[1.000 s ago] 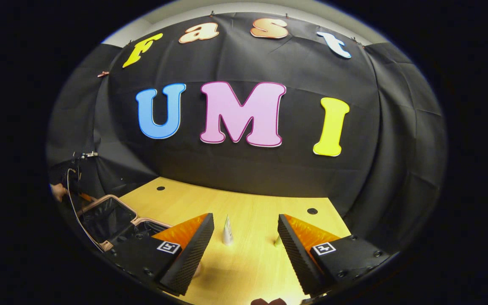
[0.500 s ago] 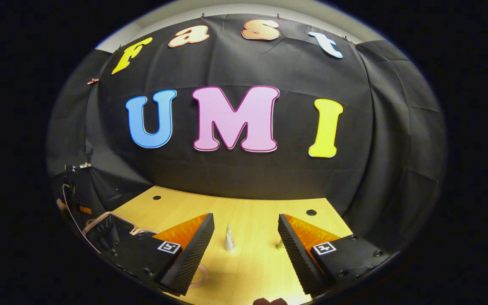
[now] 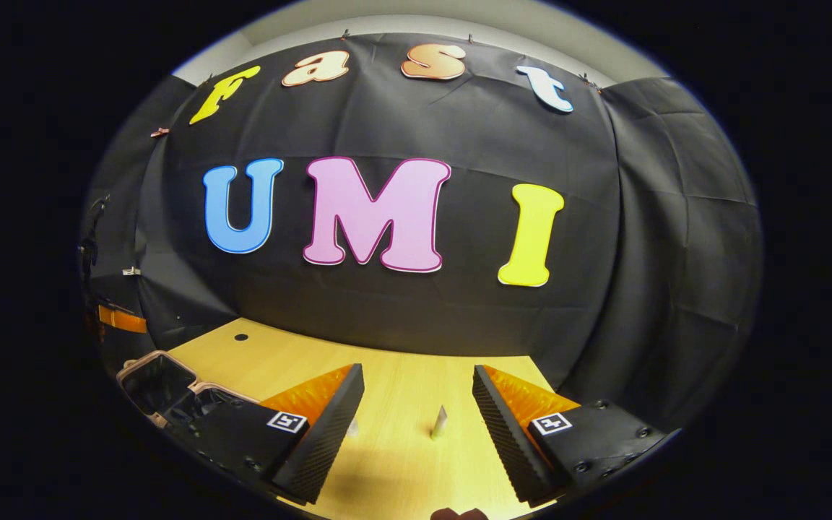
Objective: First open the suitcase, pack the skin care products into it, and then close the suitcase.
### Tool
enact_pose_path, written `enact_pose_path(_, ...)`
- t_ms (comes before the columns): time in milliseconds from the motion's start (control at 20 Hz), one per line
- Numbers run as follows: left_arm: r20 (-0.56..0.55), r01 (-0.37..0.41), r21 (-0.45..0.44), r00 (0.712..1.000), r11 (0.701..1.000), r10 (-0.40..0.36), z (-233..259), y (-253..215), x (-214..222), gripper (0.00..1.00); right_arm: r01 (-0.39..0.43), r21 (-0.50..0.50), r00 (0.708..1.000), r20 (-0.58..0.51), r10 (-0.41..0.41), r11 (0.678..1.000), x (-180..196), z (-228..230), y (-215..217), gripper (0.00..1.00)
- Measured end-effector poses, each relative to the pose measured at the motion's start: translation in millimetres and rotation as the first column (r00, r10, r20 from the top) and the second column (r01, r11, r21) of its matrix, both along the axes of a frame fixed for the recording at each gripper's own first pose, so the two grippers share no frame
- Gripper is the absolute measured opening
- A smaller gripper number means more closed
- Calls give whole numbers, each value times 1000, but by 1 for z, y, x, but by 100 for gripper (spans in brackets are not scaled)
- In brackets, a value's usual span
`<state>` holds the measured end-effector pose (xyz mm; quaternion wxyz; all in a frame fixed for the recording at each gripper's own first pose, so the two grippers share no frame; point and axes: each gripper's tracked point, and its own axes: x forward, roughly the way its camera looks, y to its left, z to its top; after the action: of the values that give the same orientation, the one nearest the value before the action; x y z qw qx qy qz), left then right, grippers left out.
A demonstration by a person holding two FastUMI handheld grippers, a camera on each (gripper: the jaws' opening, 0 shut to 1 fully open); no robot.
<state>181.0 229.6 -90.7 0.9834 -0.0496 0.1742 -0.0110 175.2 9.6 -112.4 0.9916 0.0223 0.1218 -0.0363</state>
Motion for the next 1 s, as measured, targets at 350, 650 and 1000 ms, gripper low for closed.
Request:
enact_pose_path(350,-122,177,31,978,984,-172,-44,-192,55,96,-60,1,998,-25,60,998,1,-40,-36,96)
enact_pose_path(650,-314,190,2,932,982,-180,-142,-270,113,96,-92,24,991,-93,94,995,1,-110,-75,96)
enact_pose_path(1000,-465,107,6,881,994,-92,-253,-276,199,97,-107,53,978,-173,114,993,16,-163,-107,96)
